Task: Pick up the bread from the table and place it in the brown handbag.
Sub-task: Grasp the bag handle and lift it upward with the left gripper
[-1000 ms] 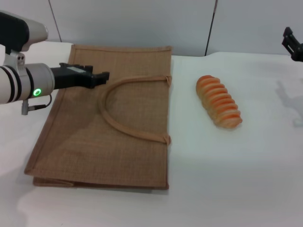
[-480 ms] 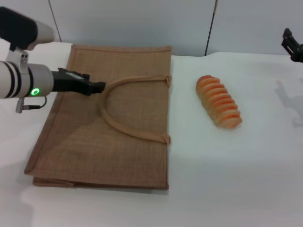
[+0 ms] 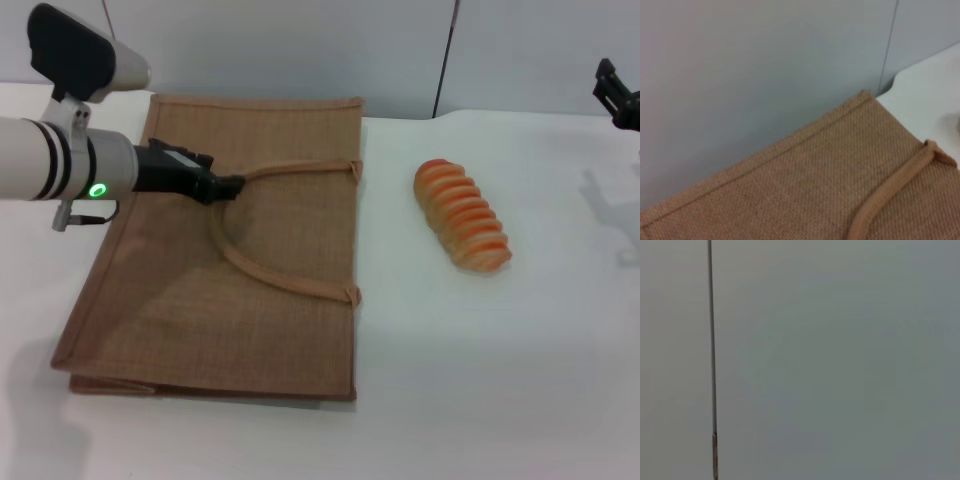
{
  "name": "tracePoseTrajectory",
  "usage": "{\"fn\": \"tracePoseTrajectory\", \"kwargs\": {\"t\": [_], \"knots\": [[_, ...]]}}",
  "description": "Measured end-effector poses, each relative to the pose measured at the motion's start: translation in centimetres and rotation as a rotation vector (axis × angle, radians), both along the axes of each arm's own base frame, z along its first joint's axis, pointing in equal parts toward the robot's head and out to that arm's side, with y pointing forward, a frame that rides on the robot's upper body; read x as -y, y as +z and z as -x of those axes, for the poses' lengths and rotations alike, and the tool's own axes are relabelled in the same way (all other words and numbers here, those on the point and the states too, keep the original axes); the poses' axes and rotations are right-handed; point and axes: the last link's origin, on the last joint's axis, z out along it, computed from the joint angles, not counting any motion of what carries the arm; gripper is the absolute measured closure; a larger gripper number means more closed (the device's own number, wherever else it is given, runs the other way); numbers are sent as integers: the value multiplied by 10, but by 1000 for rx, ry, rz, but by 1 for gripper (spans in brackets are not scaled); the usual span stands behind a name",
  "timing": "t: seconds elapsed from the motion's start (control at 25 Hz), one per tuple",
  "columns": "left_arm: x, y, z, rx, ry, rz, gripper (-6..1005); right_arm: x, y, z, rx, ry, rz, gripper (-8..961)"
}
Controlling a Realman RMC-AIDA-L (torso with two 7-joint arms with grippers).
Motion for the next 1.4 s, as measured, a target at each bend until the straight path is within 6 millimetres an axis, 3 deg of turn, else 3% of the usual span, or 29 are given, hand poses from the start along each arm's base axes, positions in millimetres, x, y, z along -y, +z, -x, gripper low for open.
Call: {"fn": "tracePoseTrajectory", "kwargs": {"t": [0.56, 1.4], "knots": [[4, -7, 7, -52, 25, 13, 427, -2, -1, -2, 4, -19, 9, 212], [0, -11, 0, -70, 12, 17, 431, -5, 1, 2, 0, -13, 2, 212]]}}
